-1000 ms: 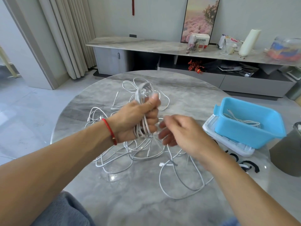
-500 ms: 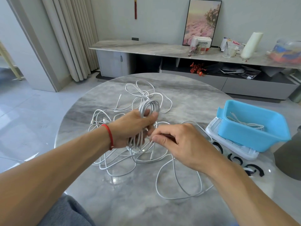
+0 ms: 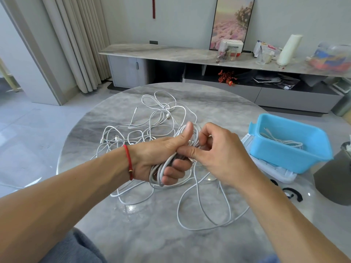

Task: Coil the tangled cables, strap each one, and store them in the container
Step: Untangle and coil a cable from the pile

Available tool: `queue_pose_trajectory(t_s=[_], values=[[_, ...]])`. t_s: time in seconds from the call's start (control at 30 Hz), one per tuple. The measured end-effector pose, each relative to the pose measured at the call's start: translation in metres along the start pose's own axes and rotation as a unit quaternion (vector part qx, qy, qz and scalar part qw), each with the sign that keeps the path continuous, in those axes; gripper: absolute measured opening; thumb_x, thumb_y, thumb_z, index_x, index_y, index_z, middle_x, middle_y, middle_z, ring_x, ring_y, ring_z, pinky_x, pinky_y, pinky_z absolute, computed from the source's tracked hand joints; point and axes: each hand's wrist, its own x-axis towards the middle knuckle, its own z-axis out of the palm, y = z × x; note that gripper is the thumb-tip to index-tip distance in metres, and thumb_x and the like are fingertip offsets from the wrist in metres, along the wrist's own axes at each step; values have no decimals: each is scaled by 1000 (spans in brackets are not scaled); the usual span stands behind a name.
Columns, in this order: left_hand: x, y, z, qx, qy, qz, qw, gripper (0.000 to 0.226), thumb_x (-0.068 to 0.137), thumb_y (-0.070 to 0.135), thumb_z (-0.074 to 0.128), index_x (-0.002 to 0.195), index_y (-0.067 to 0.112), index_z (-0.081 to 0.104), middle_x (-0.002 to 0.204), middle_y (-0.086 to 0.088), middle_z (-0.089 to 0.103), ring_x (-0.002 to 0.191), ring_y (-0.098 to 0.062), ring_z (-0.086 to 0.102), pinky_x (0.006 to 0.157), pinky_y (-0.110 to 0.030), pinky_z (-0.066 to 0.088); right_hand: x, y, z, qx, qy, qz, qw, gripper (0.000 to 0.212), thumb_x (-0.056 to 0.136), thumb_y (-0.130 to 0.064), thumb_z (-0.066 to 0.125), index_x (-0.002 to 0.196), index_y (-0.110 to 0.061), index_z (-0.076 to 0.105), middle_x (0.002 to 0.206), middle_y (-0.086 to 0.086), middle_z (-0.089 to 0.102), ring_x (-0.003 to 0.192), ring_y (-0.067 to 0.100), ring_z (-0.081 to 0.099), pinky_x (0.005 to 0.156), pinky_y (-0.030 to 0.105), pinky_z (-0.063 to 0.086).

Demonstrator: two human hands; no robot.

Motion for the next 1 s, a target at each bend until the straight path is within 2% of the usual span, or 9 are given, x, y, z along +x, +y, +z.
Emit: queue_pose_trajectory(t_s=[0.1,0.2,0.33,0.4,0.53,0.67,0.77,0.9,1.0], values=[[-8,2,-6,56,-26,2,998,49,90,58,43,74,24,73,46,8,38,33,-5,38,35,-16,36,-2,-1,-12,122,-107,17,987,37,80,-43,85,76,-23,54,60,-7,65,51,10,52,55,30,42],[-13,1,-12,117,14,-13,993,25,92,39,64,91,15,71,49,3,31,33,-9,37,36,-19,35,-6,-2,-23,73,-172,14,982,25,86,-34,82,86,-20,61,75,-2,76,70,21,68,70,36,51],[-7,-4,-14,179,72,-28,981,33,91,37,70,91,6,57,53,0,28,35,-13,35,38,-21,37,-6,3,-28,-29,-205,41,978,17,89,-29,80,91,-24,63,75,-8,77,59,0,58,63,32,47],[-4,-6,-15,197,99,-19,975,33,92,33,71,88,8,50,53,-2,29,35,-15,36,38,-23,40,-5,7,-28,-41,-181,52,981,13,89,-27,79,89,-23,67,71,-8,76,56,2,59,60,32,49],[2,-9,-11,194,106,7,975,28,93,36,68,75,19,55,56,-1,34,37,-16,41,39,-26,45,-4,9,-20,79,-67,49,993,10,91,-13,76,88,-15,67,68,3,74,52,16,63,51,27,50],[10,-11,-5,166,120,55,977,32,88,44,67,92,13,60,64,-4,57,37,-15,48,40,-26,48,-1,10,-11,202,-7,66,977,10,93,0,71,96,-5,63,66,9,70,53,23,66,51,29,52],[10,-8,-3,152,88,69,982,25,92,43,63,96,18,63,86,-11,71,37,-14,49,40,-25,47,-1,10,-9,226,12,61,972,11,93,-1,72,97,-5,63,71,12,73,54,22,67,52,28,53],[5,-7,-4,123,20,58,991,22,86,40,71,93,22,61,63,-5,50,37,-13,48,41,-24,46,-4,7,-8,205,28,33,978,18,89,-9,79,91,-8,61,67,9,73,55,25,72,56,38,61],[5,-7,-1,122,39,54,990,14,92,26,70,88,15,62,53,-2,36,35,-13,44,39,-25,45,-4,6,-7,127,44,-3,991,23,86,-14,83,84,-16,60,65,3,71,53,17,70,55,37,59]])
